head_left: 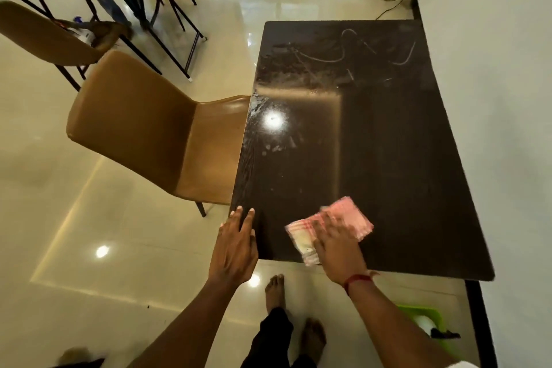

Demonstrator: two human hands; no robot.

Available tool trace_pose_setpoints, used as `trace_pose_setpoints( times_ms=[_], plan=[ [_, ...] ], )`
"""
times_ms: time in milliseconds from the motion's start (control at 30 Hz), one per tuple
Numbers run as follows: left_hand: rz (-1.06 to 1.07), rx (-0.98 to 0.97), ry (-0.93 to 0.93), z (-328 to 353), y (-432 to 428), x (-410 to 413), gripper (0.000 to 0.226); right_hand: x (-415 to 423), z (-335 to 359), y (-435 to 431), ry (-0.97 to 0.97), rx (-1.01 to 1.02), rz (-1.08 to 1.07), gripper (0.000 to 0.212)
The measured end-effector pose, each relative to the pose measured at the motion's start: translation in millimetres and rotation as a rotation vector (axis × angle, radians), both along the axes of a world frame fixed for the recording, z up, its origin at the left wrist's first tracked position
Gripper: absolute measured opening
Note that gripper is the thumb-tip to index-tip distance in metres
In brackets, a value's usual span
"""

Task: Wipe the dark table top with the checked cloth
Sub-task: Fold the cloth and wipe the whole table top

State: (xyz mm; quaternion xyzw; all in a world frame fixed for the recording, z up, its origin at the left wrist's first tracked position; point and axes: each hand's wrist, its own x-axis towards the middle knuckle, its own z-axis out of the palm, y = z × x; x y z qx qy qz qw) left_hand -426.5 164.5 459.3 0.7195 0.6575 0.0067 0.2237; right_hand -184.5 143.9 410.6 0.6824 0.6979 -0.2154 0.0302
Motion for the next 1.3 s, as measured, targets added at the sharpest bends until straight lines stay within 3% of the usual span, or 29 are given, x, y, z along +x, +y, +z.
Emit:
trace_pose_setpoints(
  times_ms=[100, 267, 467, 567, 667, 933, 1067, 1300],
  plan=[
    [-0.042, 0.001, -0.017, 1.7, -15.8, 19.7, 0.054, 69.9, -5.9, -26.5, 0.007, 0.001, -0.254, 0.062],
    [-0.126, -0.005, -0.094, 8.2, -30.5, 55.7, 0.055, 147.7, -12.1, -70.6, 0.014, 0.097, -0.577, 0.047],
    [-0.147, -0.009, -0.139, 20.4, -36.6, 70.5, 0.065, 123.1, 1.3, -70.3, 0.449, 0.295, -1.03, 0.033],
    [-0.153, -0.046, -0.157, 27.8, -36.5, 67.1, 0.069, 92.7, 9.8, -63.9, 0.662, 0.287, -1.031, 0.029],
    [-0.14, -0.07, -0.189, 34.0, -30.1, 57.9, 0.069, 52.2, 29.3, -50.0, 1.022, 0.255, -1.047, 0.027],
    [-0.063, -0.039, -0.402, 36.5, 4.0, 10.5, 0.063, -46.8, 91.8, -14.3, 1.835, -0.139, -1.199, 0.031],
    [0.048, -0.102, -0.523, 45.0, 30.0, -20.1, 0.059, -89.3, 94.1, -8.6, 2.017, -0.245, -1.292, 0.047],
    [0.09, -0.288, -0.596, 49.1, 66.2, -83.3, 0.052, -163.9, 102.8, 5.7, 2.037, -0.253, -1.263, 0.07]
  ],
)
